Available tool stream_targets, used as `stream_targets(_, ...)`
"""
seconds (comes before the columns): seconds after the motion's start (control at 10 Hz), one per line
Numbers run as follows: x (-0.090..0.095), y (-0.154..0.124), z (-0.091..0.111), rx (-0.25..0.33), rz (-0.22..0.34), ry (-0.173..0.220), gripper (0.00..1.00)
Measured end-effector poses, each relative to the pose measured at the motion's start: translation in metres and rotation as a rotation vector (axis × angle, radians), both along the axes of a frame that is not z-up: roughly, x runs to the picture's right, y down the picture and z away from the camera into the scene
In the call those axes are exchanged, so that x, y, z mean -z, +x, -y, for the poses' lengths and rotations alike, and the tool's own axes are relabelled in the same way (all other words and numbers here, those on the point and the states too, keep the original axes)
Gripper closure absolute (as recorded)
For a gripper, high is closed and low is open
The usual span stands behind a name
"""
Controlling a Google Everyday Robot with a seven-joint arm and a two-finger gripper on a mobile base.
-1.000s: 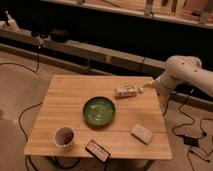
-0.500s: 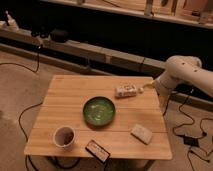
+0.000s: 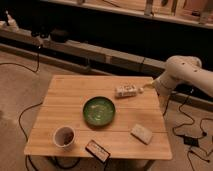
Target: Place the bottle in the ceramic bowl
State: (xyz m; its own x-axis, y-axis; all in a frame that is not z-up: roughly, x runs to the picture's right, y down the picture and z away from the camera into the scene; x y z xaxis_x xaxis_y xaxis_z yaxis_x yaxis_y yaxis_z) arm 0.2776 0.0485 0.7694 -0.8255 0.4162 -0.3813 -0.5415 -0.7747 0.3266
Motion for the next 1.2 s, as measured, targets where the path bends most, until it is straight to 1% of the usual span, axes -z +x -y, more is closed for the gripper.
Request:
stream_targets(0.2,-0.002,-0.001,0.003,-0.002,0.006,0.010,0.23)
stream_targets(0.3,-0.006,-0.006,0.013,0.005,0.031,0.040,0.23)
stream_targets(0.4,-0.017,-0.020,0.028,0.018,0.077,0.084,0.23)
stream_targets(0.5,-0.029,-0.033,0.041,0.026,0.114,0.119,0.23)
stream_targets(0.6,-0.041,-0.039,0.049,0.028,0.138,0.139,0.23)
stream_targets(0.7,-0.052,-0.038,0.055,0.019,0.151,0.151,0.23)
stream_targets(0.8,-0.058,-0.036,0.055,0.010,0.154,0.148,0.23)
stream_targets(1.1,-0.086,-0.033,0.053,-0.023,0.153,0.125,0.23)
stream_targets(1.2,-0.101,-0.035,0.050,-0.041,0.148,0.106,0.23)
